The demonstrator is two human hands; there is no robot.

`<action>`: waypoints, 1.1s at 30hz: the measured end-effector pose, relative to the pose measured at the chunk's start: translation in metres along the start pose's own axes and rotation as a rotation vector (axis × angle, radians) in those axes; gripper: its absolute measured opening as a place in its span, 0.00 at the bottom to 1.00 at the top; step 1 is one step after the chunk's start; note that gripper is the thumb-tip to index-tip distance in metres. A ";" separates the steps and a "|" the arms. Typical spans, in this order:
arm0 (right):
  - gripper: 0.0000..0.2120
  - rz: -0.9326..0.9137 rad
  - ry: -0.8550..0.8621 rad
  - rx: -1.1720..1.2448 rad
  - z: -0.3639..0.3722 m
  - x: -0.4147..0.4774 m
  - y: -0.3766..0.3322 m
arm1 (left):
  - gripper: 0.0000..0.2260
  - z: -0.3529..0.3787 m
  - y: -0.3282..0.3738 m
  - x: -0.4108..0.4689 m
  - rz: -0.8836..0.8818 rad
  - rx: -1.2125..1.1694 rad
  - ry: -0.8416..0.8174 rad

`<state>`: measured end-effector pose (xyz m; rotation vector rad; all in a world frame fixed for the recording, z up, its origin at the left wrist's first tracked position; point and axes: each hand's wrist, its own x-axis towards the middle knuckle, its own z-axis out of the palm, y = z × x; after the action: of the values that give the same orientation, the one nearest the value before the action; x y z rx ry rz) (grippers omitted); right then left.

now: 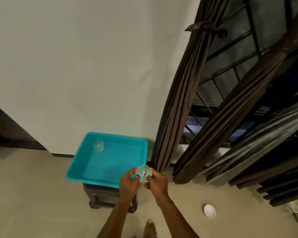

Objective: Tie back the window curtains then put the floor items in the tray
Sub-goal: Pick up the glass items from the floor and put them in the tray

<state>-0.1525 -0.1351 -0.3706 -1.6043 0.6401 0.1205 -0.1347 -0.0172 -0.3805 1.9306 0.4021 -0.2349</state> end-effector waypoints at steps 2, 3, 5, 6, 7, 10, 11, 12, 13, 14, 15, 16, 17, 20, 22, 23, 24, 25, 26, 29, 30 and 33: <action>0.12 0.003 -0.025 0.001 0.008 0.010 -0.005 | 0.14 -0.004 0.000 0.011 -0.009 -0.002 0.015; 0.11 0.002 -0.039 -0.008 0.013 0.015 -0.006 | 0.14 -0.006 0.000 0.016 -0.014 -0.018 0.021; 0.15 -0.006 -0.081 -0.089 0.020 0.024 -0.009 | 0.16 -0.007 -0.003 0.026 -0.053 -0.060 0.035; 0.17 -0.007 -0.109 -0.150 0.023 0.027 -0.009 | 0.17 -0.008 -0.006 0.029 -0.087 -0.084 0.041; 0.18 -0.008 -0.142 -0.211 0.026 0.030 -0.009 | 0.17 -0.009 -0.009 0.031 -0.121 -0.105 0.045; 0.23 -0.034 -0.249 -0.365 0.033 0.036 -0.009 | 0.20 -0.015 -0.015 0.038 -0.167 -0.072 0.009; 0.24 -0.039 -0.276 -0.404 0.036 0.037 -0.011 | 0.21 -0.019 -0.015 0.041 -0.154 -0.017 -0.020; 0.25 -0.041 -0.300 -0.424 0.039 0.039 -0.013 | 0.22 -0.022 -0.013 0.045 -0.124 0.050 -0.052; 0.25 -0.040 -0.318 -0.427 0.041 0.041 -0.014 | 0.21 -0.025 -0.011 0.050 -0.082 0.112 -0.079; 0.24 -0.036 -0.332 -0.421 0.044 0.043 -0.016 | 0.21 -0.027 -0.008 0.053 -0.037 0.151 -0.097; 0.23 -0.034 -0.338 -0.425 0.048 0.046 -0.018 | 0.20 -0.030 -0.007 0.057 0.003 0.162 -0.107; 0.23 -0.027 -0.344 -0.434 0.052 0.050 -0.020 | 0.19 -0.034 -0.006 0.062 0.036 0.161 -0.114; 0.24 -0.023 -0.344 -0.458 0.057 0.054 -0.021 | 0.19 -0.037 -0.006 0.067 0.064 0.155 -0.121; 0.28 -0.007 -0.334 -0.535 0.074 0.068 -0.027 | 0.17 -0.051 -0.011 0.092 0.123 0.164 -0.142; 0.34 -0.040 -0.337 -0.660 0.088 0.076 -0.032 | 0.17 -0.062 -0.015 0.112 0.136 0.209 -0.173; 0.35 -0.054 -0.340 -0.701 0.096 0.080 -0.034 | 0.19 -0.067 -0.017 0.123 0.136 0.262 -0.188; 0.36 -0.057 -0.343 -0.727 0.104 0.084 -0.037 | 0.20 -0.073 -0.019 0.134 0.135 0.323 -0.205; 0.36 -0.063 -0.343 -0.754 0.113 0.090 -0.038 | 0.22 -0.078 -0.022 0.146 0.132 0.375 -0.225; 0.36 -0.067 -0.344 -0.782 0.121 0.097 -0.042 | 0.25 -0.083 -0.024 0.159 0.124 0.413 -0.244; 0.35 -0.079 -0.336 -0.842 0.147 0.121 -0.051 | 0.37 -0.098 -0.027 0.199 0.095 0.498 -0.295; 0.34 -0.086 -0.336 -0.858 0.156 0.130 -0.054 | 0.40 -0.103 -0.027 0.211 0.094 0.536 -0.322; 0.30 -0.077 -0.323 -0.895 0.182 0.155 -0.054 | 0.38 -0.114 -0.026 0.247 0.131 0.621 -0.400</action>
<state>0.0550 -0.0142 -0.4186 -2.3897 0.2634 0.6684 0.0803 0.1390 -0.4447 2.4273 -0.0825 -0.7097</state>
